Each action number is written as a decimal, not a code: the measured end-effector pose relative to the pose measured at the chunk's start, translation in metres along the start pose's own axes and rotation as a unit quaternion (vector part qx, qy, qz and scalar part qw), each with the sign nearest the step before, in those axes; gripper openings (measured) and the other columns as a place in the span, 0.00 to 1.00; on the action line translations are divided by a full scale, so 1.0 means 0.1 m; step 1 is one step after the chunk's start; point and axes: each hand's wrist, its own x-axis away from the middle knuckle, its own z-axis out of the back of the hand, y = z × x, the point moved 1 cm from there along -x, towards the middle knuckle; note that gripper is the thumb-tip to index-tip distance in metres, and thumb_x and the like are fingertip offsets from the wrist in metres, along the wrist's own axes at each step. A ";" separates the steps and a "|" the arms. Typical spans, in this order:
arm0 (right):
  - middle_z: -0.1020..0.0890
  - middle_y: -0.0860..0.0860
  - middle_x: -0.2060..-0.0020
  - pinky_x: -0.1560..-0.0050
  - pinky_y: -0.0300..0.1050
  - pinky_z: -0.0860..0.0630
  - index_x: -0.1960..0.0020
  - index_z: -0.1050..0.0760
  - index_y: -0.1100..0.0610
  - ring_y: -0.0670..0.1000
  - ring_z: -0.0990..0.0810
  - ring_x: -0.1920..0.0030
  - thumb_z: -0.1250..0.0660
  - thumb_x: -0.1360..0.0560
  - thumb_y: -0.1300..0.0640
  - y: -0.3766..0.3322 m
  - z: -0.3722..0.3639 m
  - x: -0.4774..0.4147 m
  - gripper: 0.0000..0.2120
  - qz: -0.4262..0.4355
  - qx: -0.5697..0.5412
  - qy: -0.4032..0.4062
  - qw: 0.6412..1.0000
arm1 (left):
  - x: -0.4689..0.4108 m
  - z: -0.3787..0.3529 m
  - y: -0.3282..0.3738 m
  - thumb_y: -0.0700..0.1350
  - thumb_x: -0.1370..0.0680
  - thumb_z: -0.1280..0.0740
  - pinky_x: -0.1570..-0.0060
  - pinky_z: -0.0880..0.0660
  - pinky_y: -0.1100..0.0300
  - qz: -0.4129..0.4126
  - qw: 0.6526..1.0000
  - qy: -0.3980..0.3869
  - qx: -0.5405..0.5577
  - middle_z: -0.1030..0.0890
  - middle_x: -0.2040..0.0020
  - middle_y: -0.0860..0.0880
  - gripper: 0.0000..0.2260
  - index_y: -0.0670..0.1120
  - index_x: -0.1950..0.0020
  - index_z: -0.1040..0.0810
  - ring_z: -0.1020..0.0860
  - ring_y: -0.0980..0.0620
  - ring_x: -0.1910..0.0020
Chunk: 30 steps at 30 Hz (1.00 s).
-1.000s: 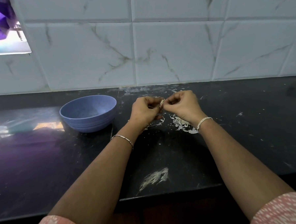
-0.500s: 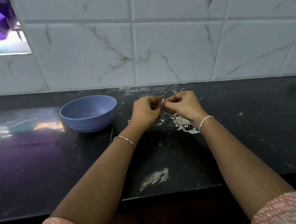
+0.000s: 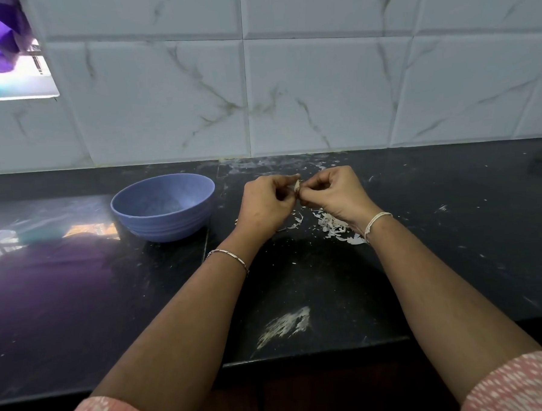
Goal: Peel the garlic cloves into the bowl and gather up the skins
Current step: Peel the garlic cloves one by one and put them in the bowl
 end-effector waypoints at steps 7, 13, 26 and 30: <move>0.15 0.54 0.67 0.52 0.55 0.17 0.62 0.16 0.59 0.52 0.16 0.63 0.26 0.30 0.63 0.05 -0.02 -0.04 0.03 0.019 0.024 0.000 1.000 | 0.01 0.03 0.01 0.37 0.25 0.32 0.58 0.25 0.73 0.006 1.000 0.002 0.011 0.16 0.60 0.50 0.14 0.46 0.42 0.17 0.22 0.63 0.67; 0.15 0.52 0.68 0.52 0.53 0.17 0.64 0.16 0.57 0.48 0.17 0.64 0.27 0.30 0.64 0.04 -0.01 -0.04 0.05 0.031 0.041 0.004 0.999 | 0.01 0.03 0.01 0.38 0.25 0.31 0.54 0.23 0.69 0.014 1.000 -0.007 0.019 0.17 0.61 0.51 0.13 0.46 0.42 0.17 0.21 0.63 0.66; 0.15 0.53 0.67 0.51 0.54 0.18 0.64 0.17 0.56 0.52 0.16 0.63 0.26 0.29 0.62 0.06 0.00 -0.05 0.06 0.040 0.028 -0.005 0.999 | 0.02 0.04 0.02 0.37 0.25 0.31 0.54 0.18 0.57 0.041 0.998 -0.010 0.056 0.15 0.60 0.48 0.12 0.47 0.43 0.16 0.16 0.50 0.62; 0.17 0.52 0.69 0.57 0.47 0.21 0.67 0.19 0.54 0.48 0.19 0.66 0.26 0.29 0.62 0.04 0.00 -0.05 0.09 0.043 0.028 -0.002 0.999 | 0.01 0.04 0.01 0.36 0.25 0.31 0.52 0.18 0.52 0.051 0.996 -0.011 0.077 0.15 0.59 0.45 0.12 0.47 0.44 0.16 0.16 0.47 0.61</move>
